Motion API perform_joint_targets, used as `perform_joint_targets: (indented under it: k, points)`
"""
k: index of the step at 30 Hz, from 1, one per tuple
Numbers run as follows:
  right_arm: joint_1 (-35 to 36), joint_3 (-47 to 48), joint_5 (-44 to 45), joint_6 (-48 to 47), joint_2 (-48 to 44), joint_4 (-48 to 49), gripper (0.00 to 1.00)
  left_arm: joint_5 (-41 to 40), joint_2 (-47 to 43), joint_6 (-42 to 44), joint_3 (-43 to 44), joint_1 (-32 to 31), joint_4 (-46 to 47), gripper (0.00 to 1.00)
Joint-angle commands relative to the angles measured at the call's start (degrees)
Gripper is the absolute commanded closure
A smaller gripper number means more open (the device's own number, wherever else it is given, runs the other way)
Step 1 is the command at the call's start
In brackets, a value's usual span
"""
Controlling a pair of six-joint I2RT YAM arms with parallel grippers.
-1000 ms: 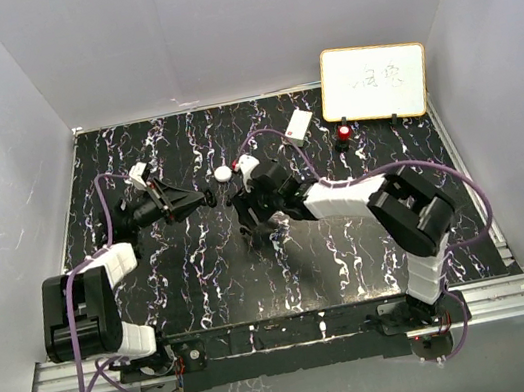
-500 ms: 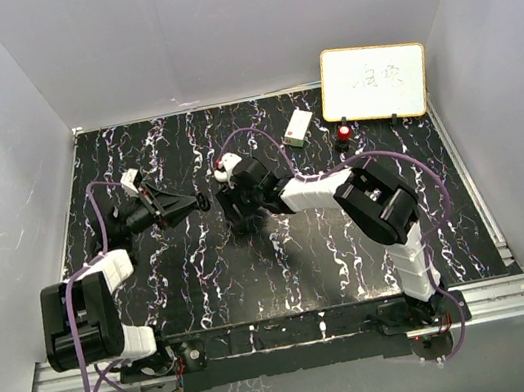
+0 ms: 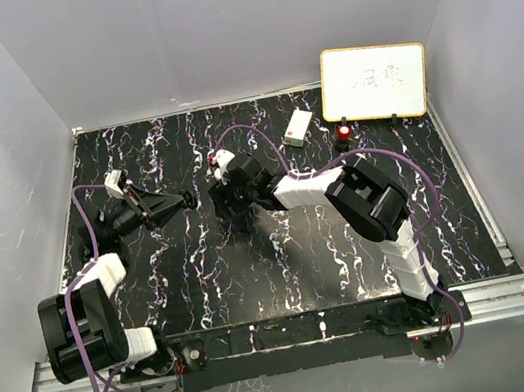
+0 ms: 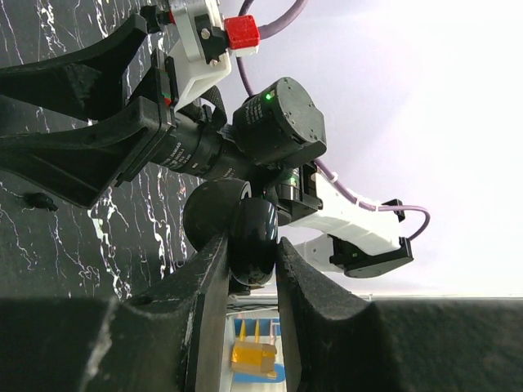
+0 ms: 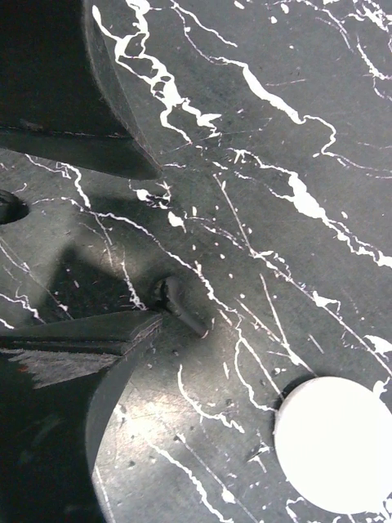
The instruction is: Insert the wireless bluetooth earbuds into the charging case
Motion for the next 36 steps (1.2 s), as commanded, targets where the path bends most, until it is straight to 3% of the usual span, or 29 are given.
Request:
perform_joint_targets:
  k: [1,19,28,36]
  points:
    - [-0.21,2.72,-2.22,1.25,1.52,1.35,0.37,1.98,-2.75,-0.64,0.1,1.06,0.29,1.0]
    - [1.32,2.78,-5.17,2.03,0.25,1.43,0.38,1.69,-2.94,-0.8,-0.19,2.38,0.24,1.0]
    - [1.28,1.44,-2.27,0.74,-2.33,0.93,0.38,1.68,-2.11,-1.9,-0.1,2.64,1.75,1.0]
    - [0.38,-0.03,2.86,-6.01,-7.44,-1.87,0.36,1.33,-1.76,-2.74,-0.32,3.0,2.99,1.0]
